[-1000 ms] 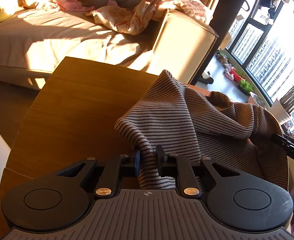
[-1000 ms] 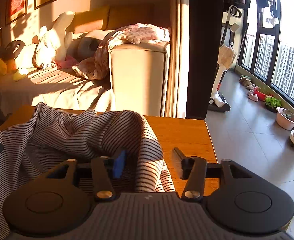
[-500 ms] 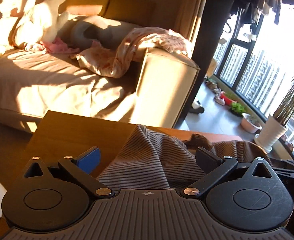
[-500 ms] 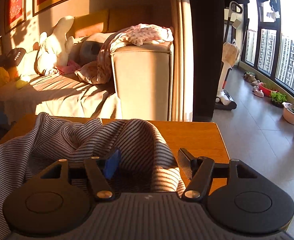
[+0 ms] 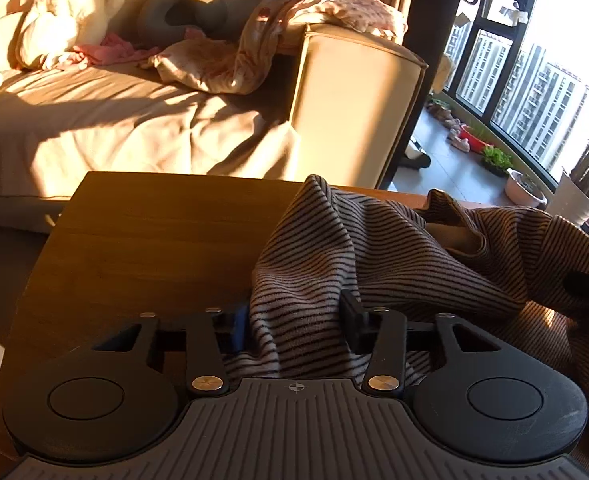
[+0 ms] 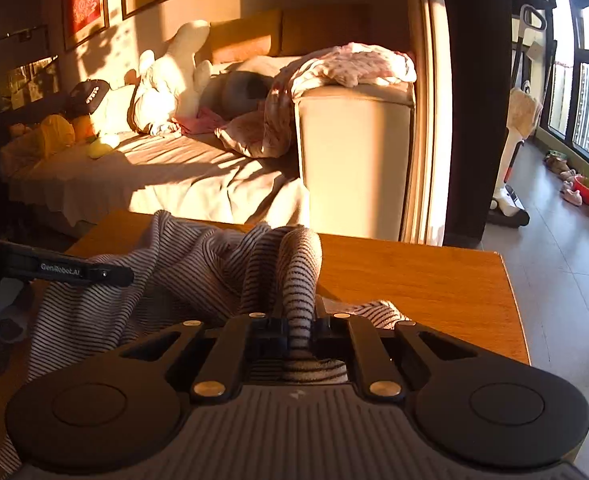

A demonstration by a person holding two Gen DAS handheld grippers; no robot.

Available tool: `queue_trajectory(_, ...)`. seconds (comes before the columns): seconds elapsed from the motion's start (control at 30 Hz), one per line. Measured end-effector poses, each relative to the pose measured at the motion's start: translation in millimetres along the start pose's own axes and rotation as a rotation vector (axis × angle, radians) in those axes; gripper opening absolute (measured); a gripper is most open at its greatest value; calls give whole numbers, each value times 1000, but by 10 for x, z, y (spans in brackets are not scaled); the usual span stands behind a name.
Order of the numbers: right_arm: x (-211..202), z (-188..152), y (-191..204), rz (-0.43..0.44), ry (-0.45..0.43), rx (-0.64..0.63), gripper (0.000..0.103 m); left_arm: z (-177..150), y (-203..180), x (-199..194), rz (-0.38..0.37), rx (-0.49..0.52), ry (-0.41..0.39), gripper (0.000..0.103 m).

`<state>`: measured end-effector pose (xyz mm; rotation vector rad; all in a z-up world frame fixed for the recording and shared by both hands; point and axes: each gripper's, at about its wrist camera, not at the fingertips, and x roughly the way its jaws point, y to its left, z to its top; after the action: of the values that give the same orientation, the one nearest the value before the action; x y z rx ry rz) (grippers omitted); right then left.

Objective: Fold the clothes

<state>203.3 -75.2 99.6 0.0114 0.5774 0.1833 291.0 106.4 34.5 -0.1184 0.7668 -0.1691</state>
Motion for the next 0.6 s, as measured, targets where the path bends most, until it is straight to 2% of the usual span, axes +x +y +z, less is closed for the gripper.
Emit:
queue_trajectory(0.07,-61,119,-41,-42,-49,-2,8,40,-13,-6,16,11,-12,25)
queue_trajectory(0.17,135,309,-149,-234,-114,-99,8,132,31,-6,56,-15,-49,24)
queue_trajectory(0.23,422,353,-264,-324,-52,-138,10,162,90,14,98,-20,-73,24)
queue_trajectory(0.3,659,331,-362,-357,33,-136,12,172,149,22,152,-16,-85,24)
queue_trajectory(0.33,749,304,-386,-375,67,-144,18,169,195,15,176,-12,-86,24)
queue_trajectory(0.37,798,253,-386,-390,82,-159,22,165,255,4,185,-13,-81,24)
queue_trajectory(0.43,805,174,-394,-408,89,-165,35,159,405,-42,174,-54,-61,26)
queue_trajectory(0.5,689,136,-397,-409,67,-141,40,150,546,-113,144,-104,-39,29)
queue_trajectory(0.6,358,72,-340,-299,73,-106,44,123,545,-311,47,-120,-31,39)
